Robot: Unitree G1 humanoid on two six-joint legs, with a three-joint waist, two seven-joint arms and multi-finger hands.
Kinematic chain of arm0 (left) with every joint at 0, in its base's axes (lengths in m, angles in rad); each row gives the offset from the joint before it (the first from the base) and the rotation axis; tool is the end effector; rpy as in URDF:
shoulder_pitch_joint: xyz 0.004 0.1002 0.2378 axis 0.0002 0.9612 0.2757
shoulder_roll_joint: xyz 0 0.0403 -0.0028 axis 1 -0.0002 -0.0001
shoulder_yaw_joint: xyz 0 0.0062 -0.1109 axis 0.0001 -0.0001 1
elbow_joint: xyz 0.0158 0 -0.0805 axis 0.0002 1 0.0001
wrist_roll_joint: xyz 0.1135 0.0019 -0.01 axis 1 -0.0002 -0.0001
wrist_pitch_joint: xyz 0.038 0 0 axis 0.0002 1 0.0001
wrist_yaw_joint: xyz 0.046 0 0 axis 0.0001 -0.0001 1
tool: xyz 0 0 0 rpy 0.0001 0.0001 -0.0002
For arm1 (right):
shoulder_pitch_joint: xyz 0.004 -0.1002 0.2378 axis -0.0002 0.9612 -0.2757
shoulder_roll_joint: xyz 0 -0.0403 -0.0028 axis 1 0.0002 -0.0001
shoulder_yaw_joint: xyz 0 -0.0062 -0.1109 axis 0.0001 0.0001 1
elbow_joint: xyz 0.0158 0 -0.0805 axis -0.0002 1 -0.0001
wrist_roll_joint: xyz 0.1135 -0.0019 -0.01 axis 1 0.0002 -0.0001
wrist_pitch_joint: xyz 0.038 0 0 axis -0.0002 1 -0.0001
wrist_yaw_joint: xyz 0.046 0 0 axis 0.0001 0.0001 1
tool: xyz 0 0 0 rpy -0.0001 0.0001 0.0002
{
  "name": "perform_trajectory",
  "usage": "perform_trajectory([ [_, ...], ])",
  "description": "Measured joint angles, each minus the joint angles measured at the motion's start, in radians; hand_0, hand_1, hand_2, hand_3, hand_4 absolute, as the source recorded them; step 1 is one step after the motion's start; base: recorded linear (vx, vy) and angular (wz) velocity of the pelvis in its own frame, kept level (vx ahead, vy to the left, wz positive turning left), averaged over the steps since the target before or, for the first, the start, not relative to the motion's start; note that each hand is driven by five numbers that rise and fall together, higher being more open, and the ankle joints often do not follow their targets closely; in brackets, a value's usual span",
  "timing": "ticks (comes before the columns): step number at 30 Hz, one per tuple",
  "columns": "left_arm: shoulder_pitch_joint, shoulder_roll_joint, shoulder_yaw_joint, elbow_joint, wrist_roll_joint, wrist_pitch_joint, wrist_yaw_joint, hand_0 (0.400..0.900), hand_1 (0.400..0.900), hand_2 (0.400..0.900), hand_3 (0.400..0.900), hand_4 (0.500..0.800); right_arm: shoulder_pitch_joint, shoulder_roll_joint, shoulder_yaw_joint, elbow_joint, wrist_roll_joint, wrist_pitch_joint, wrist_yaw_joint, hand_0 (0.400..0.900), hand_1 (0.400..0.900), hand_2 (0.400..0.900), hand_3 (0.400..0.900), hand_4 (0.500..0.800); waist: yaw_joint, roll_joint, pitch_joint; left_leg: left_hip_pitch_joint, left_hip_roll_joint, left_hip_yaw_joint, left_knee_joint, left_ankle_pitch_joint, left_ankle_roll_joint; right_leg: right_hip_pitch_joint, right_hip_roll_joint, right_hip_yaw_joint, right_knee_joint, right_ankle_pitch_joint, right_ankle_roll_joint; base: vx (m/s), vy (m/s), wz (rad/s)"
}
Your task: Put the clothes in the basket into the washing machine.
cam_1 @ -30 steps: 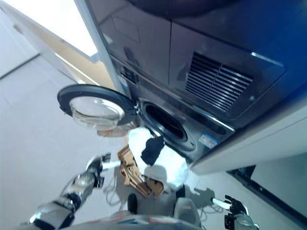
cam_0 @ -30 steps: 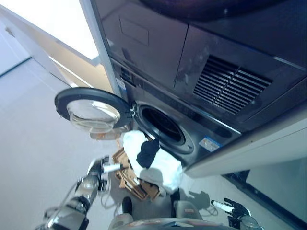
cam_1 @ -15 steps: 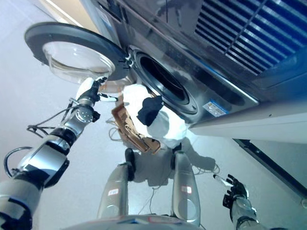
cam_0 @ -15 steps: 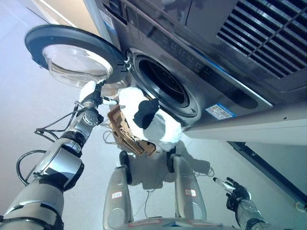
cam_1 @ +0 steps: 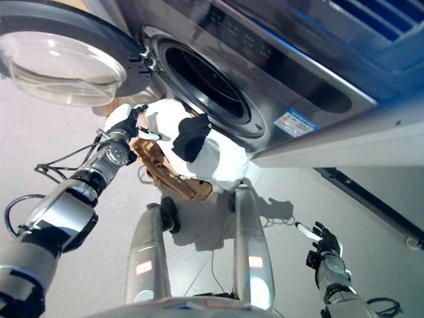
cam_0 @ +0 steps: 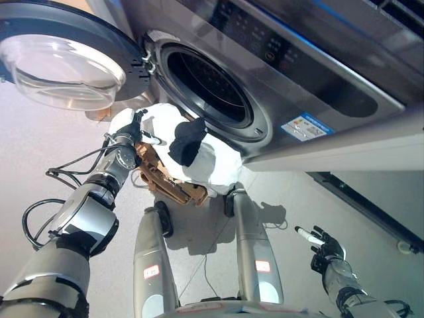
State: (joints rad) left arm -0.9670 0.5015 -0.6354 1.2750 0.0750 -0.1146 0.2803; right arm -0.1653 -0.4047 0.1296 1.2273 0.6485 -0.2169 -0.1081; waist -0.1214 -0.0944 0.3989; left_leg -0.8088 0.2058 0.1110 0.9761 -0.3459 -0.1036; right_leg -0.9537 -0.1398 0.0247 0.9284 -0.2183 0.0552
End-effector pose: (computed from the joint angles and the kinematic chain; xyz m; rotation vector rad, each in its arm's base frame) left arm 0.3596 0.2349 0.0924 1.0390 0.1348 0.1507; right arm 0.1470 -0.2873 -0.0924 0.0530 0.7575 -0.5678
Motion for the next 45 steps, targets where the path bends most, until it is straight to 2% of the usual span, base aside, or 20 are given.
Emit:
perform_trajectory([
  [7, -0.021, -0.013, 0.016, 0.015, -0.081, 0.001, -0.004, 0.900, 0.900, 0.900, 0.900, 0.800, -0.002, 0.002, 0.015, -0.003, 0.001, -0.006, -0.026, 0.900, 0.900, 0.900, 0.900, 0.800, -0.006, -0.011, 0.023, -0.106, 0.074, 0.009, 0.203, -0.103, -0.011, -0.142, 0.047, 0.023, 0.168, -0.050, -0.014, 0.00, 0.044, -0.28],
  [12, -0.043, -0.021, 0.025, 0.014, -0.139, 0.001, -0.006, 0.900, 0.900, 0.900, 0.900, 0.800, -0.001, 0.003, 0.015, 0.004, 0.002, -0.007, -0.042, 0.900, 0.900, 0.900, 0.900, 0.800, -0.017, -0.020, 0.070, -0.151, 0.095, -0.003, 0.295, -0.143, -0.026, -0.205, 0.054, 0.025, 0.255, -0.076, -0.027, -0.03, 0.056, -0.25],
  [13, -0.044, -0.021, 0.027, 0.014, -0.152, 0.001, -0.006, 0.900, 0.900, 0.900, 0.900, 0.800, -0.002, 0.002, 0.016, 0.004, 0.003, -0.008, -0.043, 0.900, 0.900, 0.900, 0.900, 0.800, -0.009, -0.020, 0.071, -0.164, 0.110, -0.002, 0.314, -0.155, -0.026, -0.225, 0.069, 0.030, 0.269, -0.076, -0.027, -0.03, 0.067, -0.29],
  [20, -0.058, -0.019, 0.111, 0.017, -0.235, 0.002, 0.001, 0.900, 0.900, 0.900, 0.900, 0.800, -0.020, 0.002, 0.024, 0.004, 0.003, -0.007, -0.049, 0.900, 0.900, 0.900, 0.900, 0.800, -0.014, -0.025, 0.110, -0.214, 0.165, 0.004, 0.435, -0.227, -0.035, -0.313, 0.108, 0.044, 0.355, -0.087, -0.031, -0.03, 0.042, -0.28],
  [27, -0.062, -0.006, 0.133, 0.039, -0.269, 0.002, 0.017, 0.900, 0.900, 0.900, 0.900, 0.800, -0.023, 0.001, 0.025, 0.004, 0.009, -0.016, -0.059, 0.900, 0.900, 0.900, 0.900, 0.800, -0.011, -0.030, 0.113, -0.245, 0.214, -0.003, 0.510, -0.269, -0.041, -0.358, 0.147, 0.046, 0.403, -0.090, -0.035, -0.03, 0.002, -0.18],
  [32, -0.065, 0.006, 0.160, 0.039, -0.274, 0.000, 0.023, 0.900, 0.900, 0.900, 0.900, 0.800, -0.020, -0.001, 0.026, 0.005, 0.020, -0.023, -0.064, 0.900, 0.900, 0.900, 0.900, 0.800, -0.012, -0.034, 0.114, -0.283, 0.228, -0.027, 0.560, -0.284, -0.047, -0.391, 0.153, 0.038, 0.439, -0.092, -0.037, -0.01, -0.003, -0.03],
  [33, -0.066, 0.009, 0.163, 0.039, -0.277, -0.001, 0.027, 0.582, 0.582, 0.582, 0.582, 0.609, -0.020, -0.001, 0.026, 0.004, 0.020, -0.026, -0.064, 0.900, 0.900, 0.900, 0.900, 0.800, -0.011, -0.037, 0.114, -0.292, 0.230, -0.030, 0.572, -0.288, -0.046, -0.401, 0.153, 0.036, 0.449, -0.092, -0.037, -0.02, -0.011, -0.07],
  [34, -0.068, 0.009, 0.165, 0.039, -0.285, -0.004, 0.031, 0.512, 0.512, 0.512, 0.512, 0.567, -0.020, -0.002, 0.026, 0.004, 0.020, -0.027, -0.064, 0.900, 0.900, 0.900, 0.900, 0.800, -0.012, -0.037, 0.114, -0.303, 0.231, -0.032, 0.580, -0.291, -0.044, -0.410, 0.152, 0.036, 0.454, -0.092, -0.037, -0.03, -0.005, -0.10],
  [35, -0.070, 0.011, 0.166, 0.039, -0.291, -0.007, 0.037, 0.400, 0.400, 0.400, 0.400, 0.500, -0.020, -0.002, 0.030, 0.004, 0.020, -0.027, -0.064, 0.900, 0.900, 0.900, 0.900, 0.800, -0.011, -0.038, 0.114, -0.311, 0.232, -0.037, 0.587, -0.291, -0.044, -0.415, 0.152, 0.032, 0.455, -0.092, -0.037, -0.03, -0.002, -0.11],
  [39, -0.070, 0.036, 0.169, 0.039, -0.291, -0.016, 0.051, 0.400, 0.400, 0.400, 0.400, 0.500, -0.017, -0.002, 0.044, 0.004, 0.020, -0.028, -0.064, 0.900, 0.900, 0.900, 0.900, 0.800, -0.011, -0.047, 0.113, -0.323, 0.247, -0.047, 0.600, -0.296, -0.045, -0.421, 0.152, 0.018, 0.454, -0.092, -0.036, -0.01, 0.002, -0.07],
  [45, -0.074, 0.067, 0.171, 0.038, -0.291, -0.018, 0.059, 0.400, 0.400, 0.400, 0.400, 0.500, -0.010, -0.002, 0.043, 0.004, 0.020, -0.027, -0.064, 0.900, 0.900, 0.900, 0.900, 0.800, -0.017, -0.066, 0.112, -0.323, 0.250, -0.050, 0.589, -0.303, -0.050, -0.421, 0.153, 0.009, 0.450, -0.094, -0.040, 0.00, -0.008, 0.01],
])
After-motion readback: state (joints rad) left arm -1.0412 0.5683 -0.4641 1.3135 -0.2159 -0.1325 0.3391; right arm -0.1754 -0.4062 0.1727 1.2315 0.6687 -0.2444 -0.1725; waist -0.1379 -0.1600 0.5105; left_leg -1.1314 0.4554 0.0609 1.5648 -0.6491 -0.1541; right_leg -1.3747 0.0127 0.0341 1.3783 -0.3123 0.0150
